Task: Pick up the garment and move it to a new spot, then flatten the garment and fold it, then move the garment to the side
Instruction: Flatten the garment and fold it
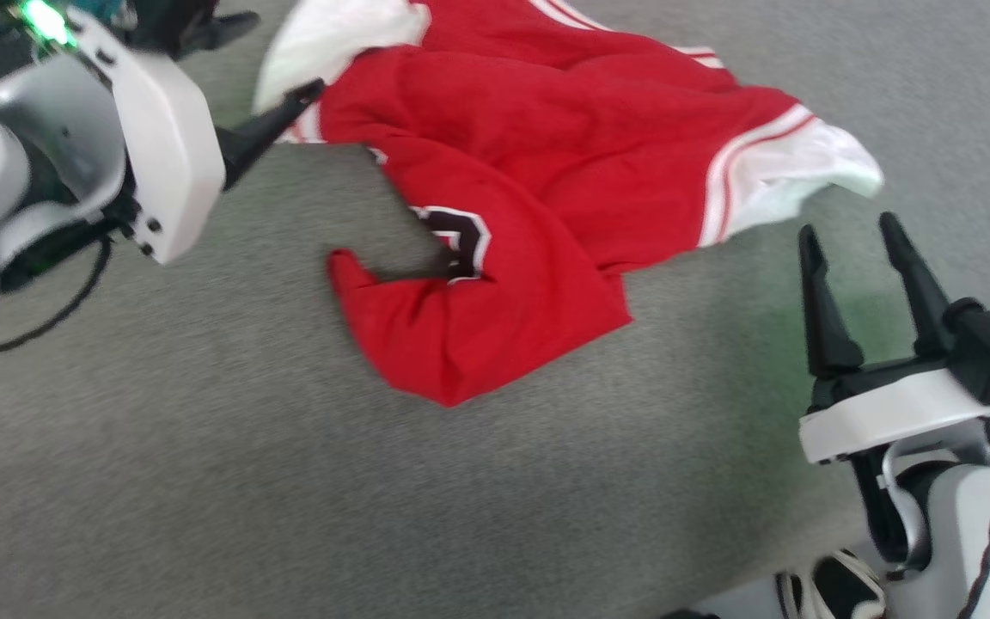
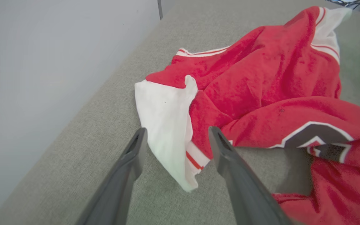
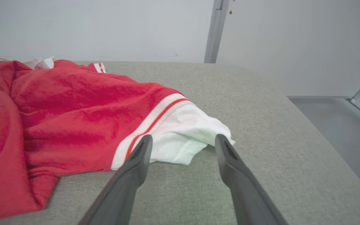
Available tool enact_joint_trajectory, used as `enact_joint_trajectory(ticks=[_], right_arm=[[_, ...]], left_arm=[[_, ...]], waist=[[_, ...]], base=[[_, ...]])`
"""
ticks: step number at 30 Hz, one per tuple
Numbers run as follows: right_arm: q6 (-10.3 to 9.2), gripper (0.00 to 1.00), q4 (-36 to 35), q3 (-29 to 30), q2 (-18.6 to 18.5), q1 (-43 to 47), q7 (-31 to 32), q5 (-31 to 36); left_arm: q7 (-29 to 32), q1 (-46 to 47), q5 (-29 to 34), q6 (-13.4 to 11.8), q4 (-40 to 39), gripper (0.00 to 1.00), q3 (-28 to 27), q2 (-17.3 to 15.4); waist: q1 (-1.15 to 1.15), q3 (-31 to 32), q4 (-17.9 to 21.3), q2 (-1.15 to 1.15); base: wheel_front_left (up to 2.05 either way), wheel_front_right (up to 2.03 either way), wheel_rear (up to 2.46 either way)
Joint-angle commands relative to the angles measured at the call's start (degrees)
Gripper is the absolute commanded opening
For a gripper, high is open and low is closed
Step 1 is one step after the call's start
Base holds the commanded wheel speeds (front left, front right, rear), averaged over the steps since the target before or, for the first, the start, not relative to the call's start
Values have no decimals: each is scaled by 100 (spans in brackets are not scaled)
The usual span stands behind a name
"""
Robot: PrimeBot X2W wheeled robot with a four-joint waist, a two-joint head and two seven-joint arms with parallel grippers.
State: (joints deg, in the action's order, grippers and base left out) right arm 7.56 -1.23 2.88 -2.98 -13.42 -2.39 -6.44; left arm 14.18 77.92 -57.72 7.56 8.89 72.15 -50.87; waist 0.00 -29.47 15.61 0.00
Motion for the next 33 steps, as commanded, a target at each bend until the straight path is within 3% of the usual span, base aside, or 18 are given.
enact_joint_trajectory(ticks=[1,5,10,14,15,16,17,20,23,28,33], right_arm=[[-13,100,87,-67,12,60,-112,-64],[-13,100,289,-176,12,70,-305,-183],[-13,100,422,-193,11,80,-402,-130],[-13,100,405,-266,10,13,-425,-137],[-13,100,395,-291,10,-2,-419,-128],[-13,100,395,-291,10,-2,-419,-128],[-13,100,372,-322,10,-28,-401,-130],[-13,100,366,-331,10,-36,-382,-123],[-14,100,351,-341,10,-73,-352,-115],[-13,100,332,-370,10,-78,-329,-123],[-13,100,286,-256,11,23,-290,-92]], left_arm=[[229,156,-92,-15,62,100,70,-44],[962,283,-128,-14,-30,100,118,-143],[1303,184,-125,-15,-158,100,115,-384],[1252,144,-214,-15,-77,47,117,-466],[1242,155,-220,-15,-64,38,118,-467],[1242,155,-220,-15,-64,38,118,-467],[1185,197,-346,-15,5,12,115,-468],[1161,238,-509,-15,44,14,117,-451],[1145,284,-751,-15,46,0,117,-436],[1058,347,-1033,-15,204,0,118,-441],[843,136,-2215,-15,768,0,-120,-369]], waist=[[0,-207,326,0],[0,-265,496,0],[0,-274,561,0],[0,-303,559,0],[0,-316,552,0],[0,-316,552,0],[0,-340,539,0],[0,-351,521,0],[0,-360,489,0],[0,-360,442,0],[0,-264,272,0]], base=[[0,0,0],[0,0,0],[0,0,0],[0,0,0],[0,0,0],[0,0,0],[0,0,0],[0,0,0],[0,0,0],[0,0,0],[0,0,0]])
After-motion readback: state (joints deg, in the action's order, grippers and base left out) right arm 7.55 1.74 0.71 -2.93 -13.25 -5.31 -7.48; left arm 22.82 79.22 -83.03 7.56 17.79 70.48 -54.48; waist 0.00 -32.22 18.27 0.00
